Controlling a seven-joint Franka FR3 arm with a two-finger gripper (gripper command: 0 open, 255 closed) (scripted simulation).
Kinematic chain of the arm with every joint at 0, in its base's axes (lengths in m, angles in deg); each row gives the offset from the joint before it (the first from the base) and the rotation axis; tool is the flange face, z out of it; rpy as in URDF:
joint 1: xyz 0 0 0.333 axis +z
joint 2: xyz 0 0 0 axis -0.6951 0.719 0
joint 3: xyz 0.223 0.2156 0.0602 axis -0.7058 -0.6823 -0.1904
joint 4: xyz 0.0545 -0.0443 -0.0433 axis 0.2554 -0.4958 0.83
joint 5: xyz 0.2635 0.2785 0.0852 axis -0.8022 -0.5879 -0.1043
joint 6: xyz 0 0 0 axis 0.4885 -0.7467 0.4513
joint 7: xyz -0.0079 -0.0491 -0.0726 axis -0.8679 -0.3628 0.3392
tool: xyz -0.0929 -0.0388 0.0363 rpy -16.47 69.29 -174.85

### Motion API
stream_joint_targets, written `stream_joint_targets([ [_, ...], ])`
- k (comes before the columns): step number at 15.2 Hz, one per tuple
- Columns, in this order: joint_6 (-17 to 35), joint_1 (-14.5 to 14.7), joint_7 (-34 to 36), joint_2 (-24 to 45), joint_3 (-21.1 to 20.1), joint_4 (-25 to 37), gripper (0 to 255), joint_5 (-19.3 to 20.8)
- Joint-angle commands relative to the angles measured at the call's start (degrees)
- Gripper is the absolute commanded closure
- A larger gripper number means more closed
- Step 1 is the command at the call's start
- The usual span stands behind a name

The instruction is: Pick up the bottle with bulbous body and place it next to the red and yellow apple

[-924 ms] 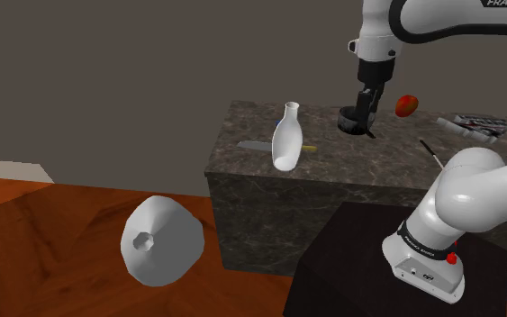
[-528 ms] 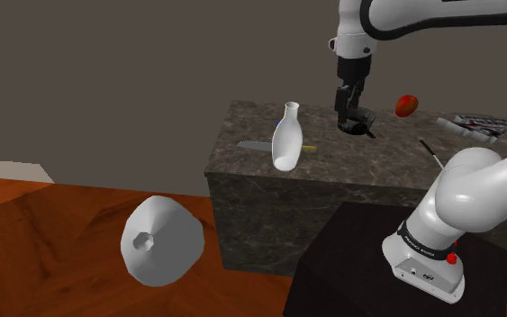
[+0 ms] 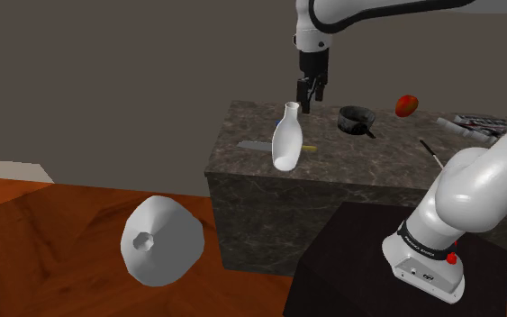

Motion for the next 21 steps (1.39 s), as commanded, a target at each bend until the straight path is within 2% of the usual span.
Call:
stream_joint_targets([
  [1, 0.3, 0.2, 0.4, 4.8, -0.4, 4.6, 0, -0.1],
  [5, -0.2, 0.4, 1.1, 14.0, -0.9, 14.3, 0, -0.1],
  [6, -0.2, 0.5, 1.1, 14.6, -1.0, 15.1, 0, 0.0],
  [13, 5.7, 0.4, 1.1, 13.7, -0.9, 8.3, 0, -0.1],
  [21, 5.7, 0.4, 1.1, 13.7, -0.9, 8.3, 0, -0.1],
])
